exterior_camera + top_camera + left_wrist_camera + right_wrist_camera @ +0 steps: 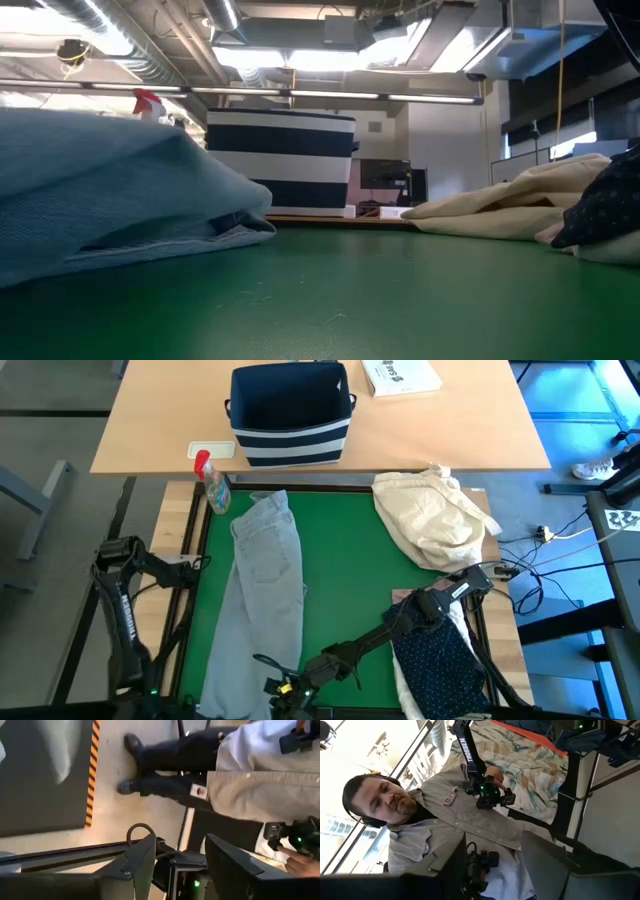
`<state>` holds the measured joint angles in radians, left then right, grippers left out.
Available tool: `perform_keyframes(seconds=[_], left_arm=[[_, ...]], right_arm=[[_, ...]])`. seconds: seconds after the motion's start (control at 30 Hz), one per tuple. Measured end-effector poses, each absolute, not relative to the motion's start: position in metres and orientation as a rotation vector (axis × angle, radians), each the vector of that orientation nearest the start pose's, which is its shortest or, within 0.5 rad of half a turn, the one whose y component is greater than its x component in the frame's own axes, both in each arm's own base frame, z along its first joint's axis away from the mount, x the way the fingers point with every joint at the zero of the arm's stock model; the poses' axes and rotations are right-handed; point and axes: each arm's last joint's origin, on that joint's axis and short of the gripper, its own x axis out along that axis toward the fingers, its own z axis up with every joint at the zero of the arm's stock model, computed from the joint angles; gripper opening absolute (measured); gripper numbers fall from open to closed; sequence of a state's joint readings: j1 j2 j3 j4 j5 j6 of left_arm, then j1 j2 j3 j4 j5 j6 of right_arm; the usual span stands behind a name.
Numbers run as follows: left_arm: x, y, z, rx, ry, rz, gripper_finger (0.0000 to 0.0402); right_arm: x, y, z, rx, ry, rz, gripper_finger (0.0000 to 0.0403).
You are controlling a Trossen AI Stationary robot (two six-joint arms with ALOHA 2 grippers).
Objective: Fold laundry
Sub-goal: Fold the blue jeans
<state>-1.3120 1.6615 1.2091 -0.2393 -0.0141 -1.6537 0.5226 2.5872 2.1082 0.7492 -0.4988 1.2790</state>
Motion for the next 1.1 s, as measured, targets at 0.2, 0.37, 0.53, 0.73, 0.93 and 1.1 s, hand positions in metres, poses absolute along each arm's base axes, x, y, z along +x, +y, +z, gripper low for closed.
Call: perform_keyframes(seconds=[0.2,0.37,0.53,0.73,0.93,1.1], left_arm=[[0.076,-0.349,0.245,-0.856,1.150,-0.271,0.0168],[0.078,-0.345,0.244,-0.726,1.021,-0.276,0.0168],[0.080,-0.342,0.243,-0.565,0.960,-0.313,0.0169],[0.082,-0.336,0.241,-0.427,0.931,-0.308,0.0169],[0.093,-0.334,0.242,-0.440,0.880,-0.270,0.0169],[0.115,-0.327,0.242,-0.591,0.875,-0.152,0.0169]], right_arm=[[0.498,0.299,0.235,1.138,0.402,1.016,0.0191],[0.506,0.293,0.262,1.028,0.555,0.868,0.0191],[0.492,0.279,0.256,0.950,0.822,0.630,0.0191],[0.473,0.269,0.240,0.805,1.078,0.394,0.0191],[0.451,0.261,0.219,0.509,1.256,0.243,0.0191],[0.451,0.256,0.212,0.265,1.207,0.243,0.0191]])
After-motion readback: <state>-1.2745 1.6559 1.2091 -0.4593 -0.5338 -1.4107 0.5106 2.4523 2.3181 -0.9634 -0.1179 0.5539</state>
